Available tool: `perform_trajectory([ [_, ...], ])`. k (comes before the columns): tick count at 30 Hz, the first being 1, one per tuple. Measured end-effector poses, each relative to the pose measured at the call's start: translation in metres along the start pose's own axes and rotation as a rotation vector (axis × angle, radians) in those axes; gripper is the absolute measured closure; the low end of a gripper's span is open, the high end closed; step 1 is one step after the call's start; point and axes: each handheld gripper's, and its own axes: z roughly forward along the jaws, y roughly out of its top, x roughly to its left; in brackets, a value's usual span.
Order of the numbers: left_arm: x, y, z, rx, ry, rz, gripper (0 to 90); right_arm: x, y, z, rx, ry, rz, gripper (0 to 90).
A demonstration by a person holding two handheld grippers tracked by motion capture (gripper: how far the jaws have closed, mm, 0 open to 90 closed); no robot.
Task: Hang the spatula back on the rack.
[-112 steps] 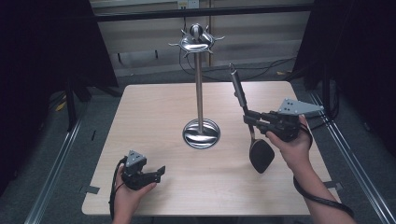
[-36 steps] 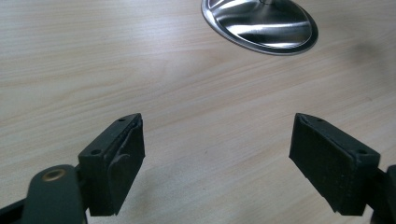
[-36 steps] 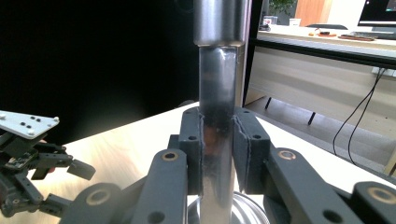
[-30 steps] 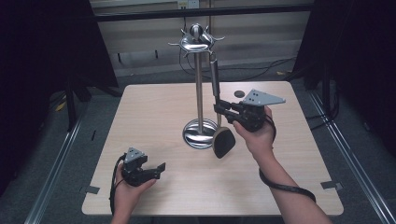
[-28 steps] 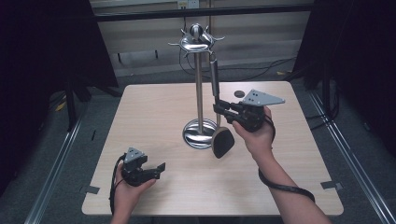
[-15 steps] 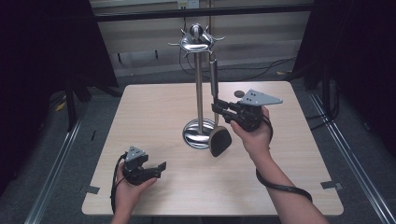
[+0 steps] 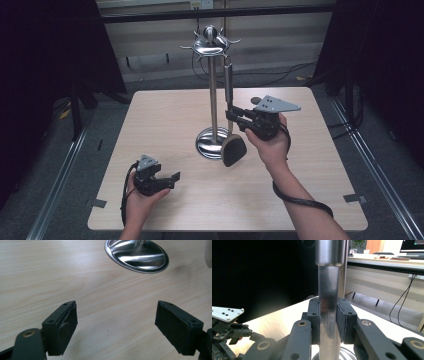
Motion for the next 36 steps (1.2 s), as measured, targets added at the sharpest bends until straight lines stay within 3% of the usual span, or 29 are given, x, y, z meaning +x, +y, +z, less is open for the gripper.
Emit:
perform_trajectory([
  [15,0.001,0.001,0.001,0.001,-0.013,0.01,18.0,0.002,0.007,-0.001,-0.009,0.002,0.007,65.9],
  [16,0.0,0.001,0.002,-0.003,-0.01,0.004,18.0,0.002,0.006,-0.001,0.0,0.002,0.013,60.7],
  [26,-0.001,0.002,0.002,-0.005,-0.014,0.006,18.0,-0.001,-0.006,-0.007,0.066,0.018,0.031,43.9],
  [36,-0.003,0.001,0.003,-0.002,-0.015,0.006,18.0,0.0,-0.02,-0.023,0.086,-0.004,0.023,22.7],
])
